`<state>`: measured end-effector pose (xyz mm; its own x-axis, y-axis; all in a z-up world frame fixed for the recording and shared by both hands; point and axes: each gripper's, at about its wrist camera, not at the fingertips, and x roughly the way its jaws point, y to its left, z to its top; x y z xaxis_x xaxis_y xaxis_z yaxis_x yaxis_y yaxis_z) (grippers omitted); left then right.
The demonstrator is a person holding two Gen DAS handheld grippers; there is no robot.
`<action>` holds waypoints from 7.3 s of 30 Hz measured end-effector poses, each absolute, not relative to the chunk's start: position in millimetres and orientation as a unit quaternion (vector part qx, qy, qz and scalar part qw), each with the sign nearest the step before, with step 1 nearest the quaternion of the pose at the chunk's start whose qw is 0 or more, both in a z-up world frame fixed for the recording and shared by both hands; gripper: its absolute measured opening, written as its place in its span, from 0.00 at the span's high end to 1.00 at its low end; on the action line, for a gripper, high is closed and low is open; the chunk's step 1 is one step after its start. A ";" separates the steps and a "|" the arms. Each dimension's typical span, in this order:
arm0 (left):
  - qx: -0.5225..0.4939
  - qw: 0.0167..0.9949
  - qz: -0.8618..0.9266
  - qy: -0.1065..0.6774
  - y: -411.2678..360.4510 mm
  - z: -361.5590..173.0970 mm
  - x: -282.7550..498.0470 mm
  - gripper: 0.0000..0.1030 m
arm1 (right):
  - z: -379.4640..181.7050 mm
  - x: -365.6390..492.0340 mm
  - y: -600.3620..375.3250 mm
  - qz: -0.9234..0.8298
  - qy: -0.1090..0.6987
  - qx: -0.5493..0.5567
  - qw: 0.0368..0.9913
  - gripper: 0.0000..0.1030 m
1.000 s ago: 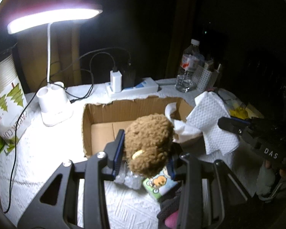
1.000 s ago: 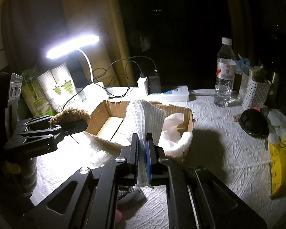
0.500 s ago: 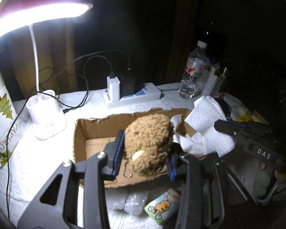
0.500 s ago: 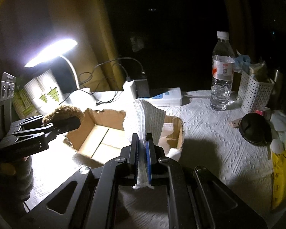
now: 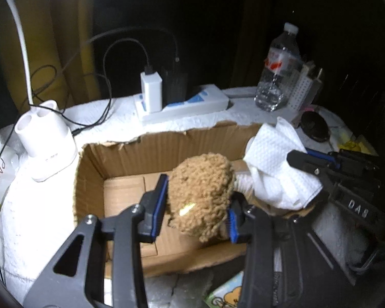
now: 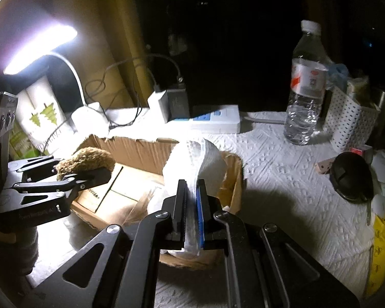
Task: Organize soft objects
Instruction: 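Release the brown plush into the box with the left tool while the right tool drops the towel, then withdraw both open tools from the box toward the remaining items, then grasp the pink plush with the right tool while the left tool grasps the gray dotted glove, then carry the pink plush with the right tool while the left tool carries the glove to the box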
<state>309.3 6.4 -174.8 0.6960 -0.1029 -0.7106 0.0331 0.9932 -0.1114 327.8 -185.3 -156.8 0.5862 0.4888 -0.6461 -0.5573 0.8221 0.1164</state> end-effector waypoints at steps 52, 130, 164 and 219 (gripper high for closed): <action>-0.041 0.925 -0.017 0.378 0.8 -152.2 249.5 0.29 | -131.1 268.9 -195.8 0.262 0.346 -0.072 0.898 0.53; -0.075 0.921 -0.005 0.383 40.0 -195.8 95.0 0.29 | -209.5 136.9 -158.0 0.290 0.407 -0.085 0.862 0.31; 0.015 0.898 -0.034 0.438 -63.7 -215.5 157.0 0.29 | -200.3 153.1 -261.0 0.283 0.371 -0.007 0.884 0.54; -0.020 0.933 -0.107 0.343 -28.8 -138.5 112.3 0.77 | -150.5 139.4 -239.5 0.278 0.328 -0.032 0.902 0.54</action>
<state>112.3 -28.8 -138.5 0.7419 -0.2133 -0.6357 0.1866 0.9763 -0.1099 139.4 -239.5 -150.5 0.6297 0.4809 -0.6101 -0.5226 0.8433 0.1255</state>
